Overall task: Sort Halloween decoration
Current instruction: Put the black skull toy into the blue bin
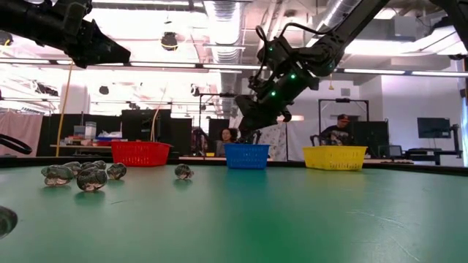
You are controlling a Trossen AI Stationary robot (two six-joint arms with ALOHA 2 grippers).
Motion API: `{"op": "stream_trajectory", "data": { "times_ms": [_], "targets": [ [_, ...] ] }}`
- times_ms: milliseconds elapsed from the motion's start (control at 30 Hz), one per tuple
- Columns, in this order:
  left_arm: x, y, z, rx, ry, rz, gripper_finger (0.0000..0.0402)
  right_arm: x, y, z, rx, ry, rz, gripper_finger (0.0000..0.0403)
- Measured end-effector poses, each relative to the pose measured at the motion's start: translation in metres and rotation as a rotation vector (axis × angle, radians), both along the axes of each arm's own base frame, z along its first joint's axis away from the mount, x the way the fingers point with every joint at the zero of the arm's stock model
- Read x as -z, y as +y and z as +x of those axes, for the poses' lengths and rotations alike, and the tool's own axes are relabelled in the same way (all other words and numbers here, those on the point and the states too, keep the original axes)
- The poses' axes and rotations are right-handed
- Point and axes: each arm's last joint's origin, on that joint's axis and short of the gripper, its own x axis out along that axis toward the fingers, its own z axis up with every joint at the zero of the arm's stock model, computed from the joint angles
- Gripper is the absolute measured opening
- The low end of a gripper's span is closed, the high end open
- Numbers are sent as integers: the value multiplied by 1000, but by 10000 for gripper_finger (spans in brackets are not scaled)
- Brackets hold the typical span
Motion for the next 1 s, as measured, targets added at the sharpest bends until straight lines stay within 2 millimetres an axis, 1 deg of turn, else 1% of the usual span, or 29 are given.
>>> {"op": "stream_trajectory", "data": {
  "times_ms": [133,200,267,333,400,467,533,667,733,800,867,1000],
  "targets": [
    [0,0,0,0,0,0,169,0,1,1,-8,-5,6,202],
    [0,0,0,0,0,0,169,-2,6,4,-85,-29,22,202],
    [0,0,0,0,0,0,169,-6,18,11,-225,-78,41,202],
    [0,0,0,0,0,0,169,-10,38,20,-401,-127,74,200],
    [0,0,0,0,0,0,169,-9,64,30,-547,-155,104,198],
    [0,0,0,0,0,0,169,-3,94,40,-644,-144,113,197],
    [0,0,0,0,0,0,169,9,127,48,-733,-113,110,196],
    [0,0,0,0,0,0,169,32,186,60,-821,-104,57,196],
    [0,0,0,0,0,0,169,41,208,63,-833,-132,24,196],
    [0,0,0,0,0,0,169,52,223,65,-823,-140,0,196],
    [0,0,0,0,-1,0,169,63,233,66,-799,-138,-21,196],
    [0,0,0,-1,-5,-8,169,85,238,69,-739,-130,-38,194]
  ]
}}
